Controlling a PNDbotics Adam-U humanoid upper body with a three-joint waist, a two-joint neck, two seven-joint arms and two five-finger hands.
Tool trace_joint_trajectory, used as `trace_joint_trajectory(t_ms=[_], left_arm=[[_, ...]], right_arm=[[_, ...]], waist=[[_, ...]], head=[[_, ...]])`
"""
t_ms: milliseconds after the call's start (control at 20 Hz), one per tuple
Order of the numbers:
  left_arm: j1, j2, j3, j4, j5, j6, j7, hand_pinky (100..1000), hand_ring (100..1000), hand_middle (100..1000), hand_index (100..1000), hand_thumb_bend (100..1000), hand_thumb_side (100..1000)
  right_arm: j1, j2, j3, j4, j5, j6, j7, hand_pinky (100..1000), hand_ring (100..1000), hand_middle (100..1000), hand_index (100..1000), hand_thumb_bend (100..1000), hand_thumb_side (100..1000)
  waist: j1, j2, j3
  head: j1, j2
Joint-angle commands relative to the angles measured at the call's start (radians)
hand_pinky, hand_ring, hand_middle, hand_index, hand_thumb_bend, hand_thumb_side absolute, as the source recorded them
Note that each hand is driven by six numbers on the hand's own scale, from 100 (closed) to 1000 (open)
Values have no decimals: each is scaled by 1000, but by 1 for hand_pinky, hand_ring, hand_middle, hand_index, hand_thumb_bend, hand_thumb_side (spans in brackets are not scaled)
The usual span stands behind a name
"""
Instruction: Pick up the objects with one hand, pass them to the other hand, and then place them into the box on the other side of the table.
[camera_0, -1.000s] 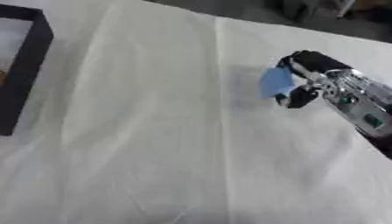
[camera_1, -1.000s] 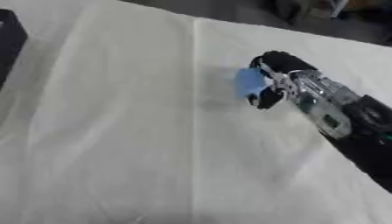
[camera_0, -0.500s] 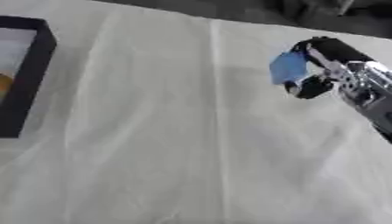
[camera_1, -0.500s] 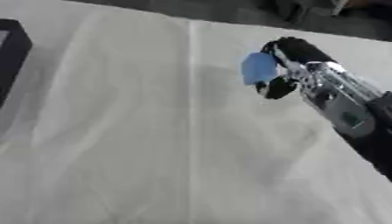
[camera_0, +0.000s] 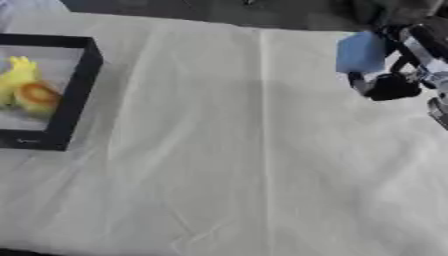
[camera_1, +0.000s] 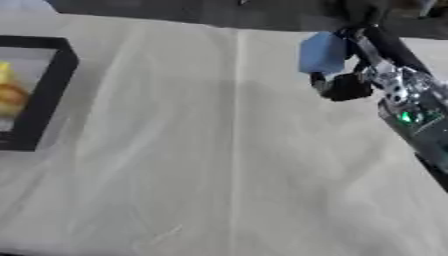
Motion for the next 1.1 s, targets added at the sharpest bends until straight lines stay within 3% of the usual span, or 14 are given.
trace_joint_trajectory(t_ms=[50,350,400,450,850,1100], left_arm=[[-17,59,21,-18,15,14,26,1000,456,674,843,509,692],[-72,157,16,-18,25,63,-3,1000,458,674,841,509,689],[-83,173,13,-18,27,75,-14,1000,460,671,841,638,751],[-96,190,9,-18,26,87,-27,1000,461,675,841,513,689],[-258,301,-70,-18,15,252,-237,1000,477,689,849,513,704],[-352,330,-160,-18,-28,381,-392,1000,514,709,858,509,685]], right_arm=[[-38,58,24,-19,6,15,-109,506,692,478,445,208,100],[-65,174,128,-19,119,-7,-271,502,680,480,448,216,100],[-67,187,146,-19,150,-13,-290,500,672,486,449,495,100],[-70,200,163,-19,178,-19,-308,497,667,481,450,207,100],[-100,294,278,-19,264,7,-504,491,658,490,462,171,100],[-110,326,330,-19,344,37,-551,503,660,495,471,170,100]], waist=[[8,-30,-6],[15,-52,-17],[16,-56,-18],[16,-60,-18],[16,-80,-9],[16,-82,1]], head=[[24,12],[26,31],[25,35],[22,37],[-13,36],[-26,35]])
